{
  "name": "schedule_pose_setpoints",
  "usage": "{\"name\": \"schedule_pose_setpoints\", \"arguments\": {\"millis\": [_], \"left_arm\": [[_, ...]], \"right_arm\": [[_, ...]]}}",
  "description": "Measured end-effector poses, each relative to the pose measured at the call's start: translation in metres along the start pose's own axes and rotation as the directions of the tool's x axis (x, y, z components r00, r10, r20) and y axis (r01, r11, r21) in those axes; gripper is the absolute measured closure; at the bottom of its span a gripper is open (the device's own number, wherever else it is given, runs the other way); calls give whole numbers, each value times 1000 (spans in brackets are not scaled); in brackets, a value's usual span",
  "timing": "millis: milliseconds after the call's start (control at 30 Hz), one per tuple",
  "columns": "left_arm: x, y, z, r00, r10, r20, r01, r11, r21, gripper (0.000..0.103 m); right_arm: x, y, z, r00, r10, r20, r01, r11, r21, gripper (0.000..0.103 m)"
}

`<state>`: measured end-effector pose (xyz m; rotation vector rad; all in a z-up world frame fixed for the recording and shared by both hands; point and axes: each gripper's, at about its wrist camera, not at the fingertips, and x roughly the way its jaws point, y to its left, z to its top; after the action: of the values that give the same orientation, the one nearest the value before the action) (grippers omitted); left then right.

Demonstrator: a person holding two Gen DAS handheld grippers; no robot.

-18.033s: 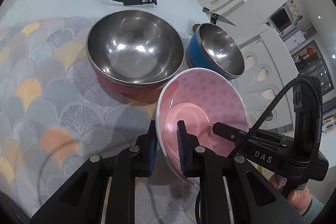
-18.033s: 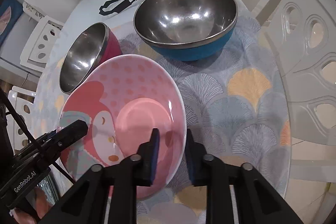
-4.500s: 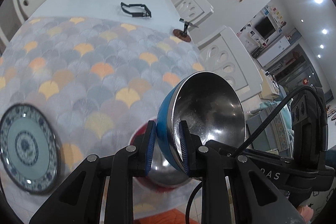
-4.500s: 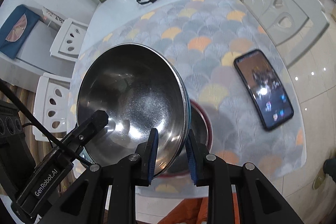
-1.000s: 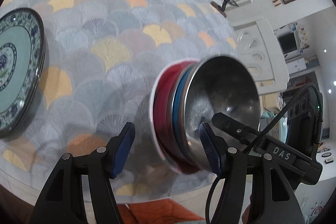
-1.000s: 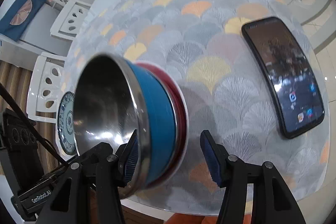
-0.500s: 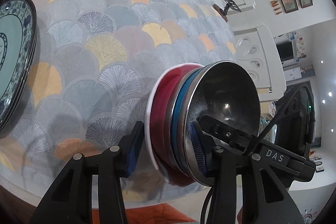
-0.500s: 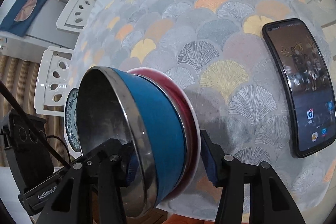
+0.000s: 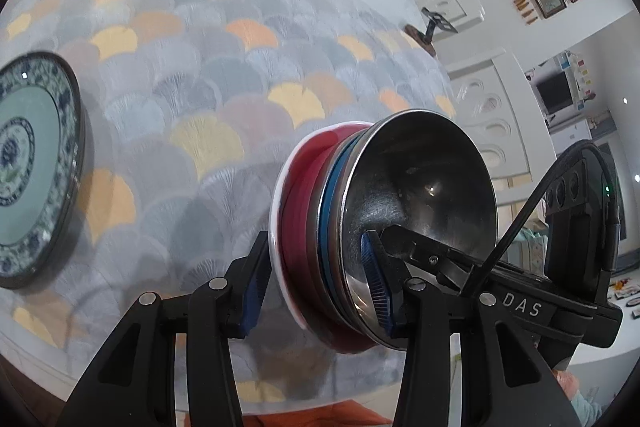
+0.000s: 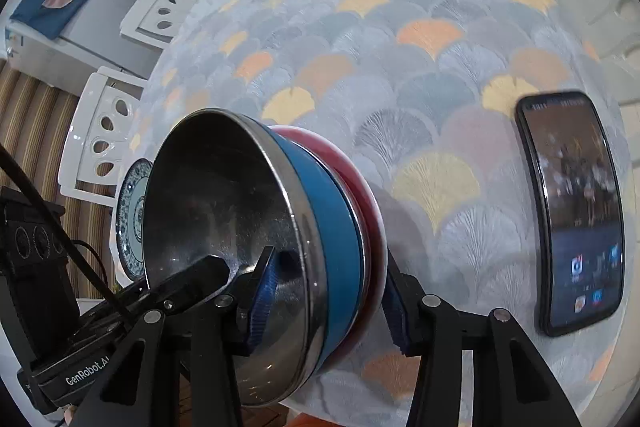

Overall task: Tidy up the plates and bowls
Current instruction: 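Carry the nested bowls over the teal plate stack with the right tool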

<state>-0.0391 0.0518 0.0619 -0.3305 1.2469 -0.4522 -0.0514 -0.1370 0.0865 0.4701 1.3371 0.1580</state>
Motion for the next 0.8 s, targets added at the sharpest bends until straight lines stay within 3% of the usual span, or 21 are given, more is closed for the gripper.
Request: {"name": "schedule_pose_setpoints", "arguments": {"millis": [233,400,633,800], "left_arm": [[-32,1,22,994,13,105,-13,1000,-4,62],[-71,18,35,984,22,176,-12,998,-56,62],[-140,77,52,970,47,240,-19,993,-116,62],[-167,123,54,971,100,219,-75,990,-121,62]], "right_arm": [[-17,24,21,998,29,55,-26,998,-65,56],[-32,69,37,994,49,94,-38,992,-122,56],[-33,156,47,989,85,118,-61,979,-193,56],[-3,218,40,988,113,100,-91,975,-205,56]]}}
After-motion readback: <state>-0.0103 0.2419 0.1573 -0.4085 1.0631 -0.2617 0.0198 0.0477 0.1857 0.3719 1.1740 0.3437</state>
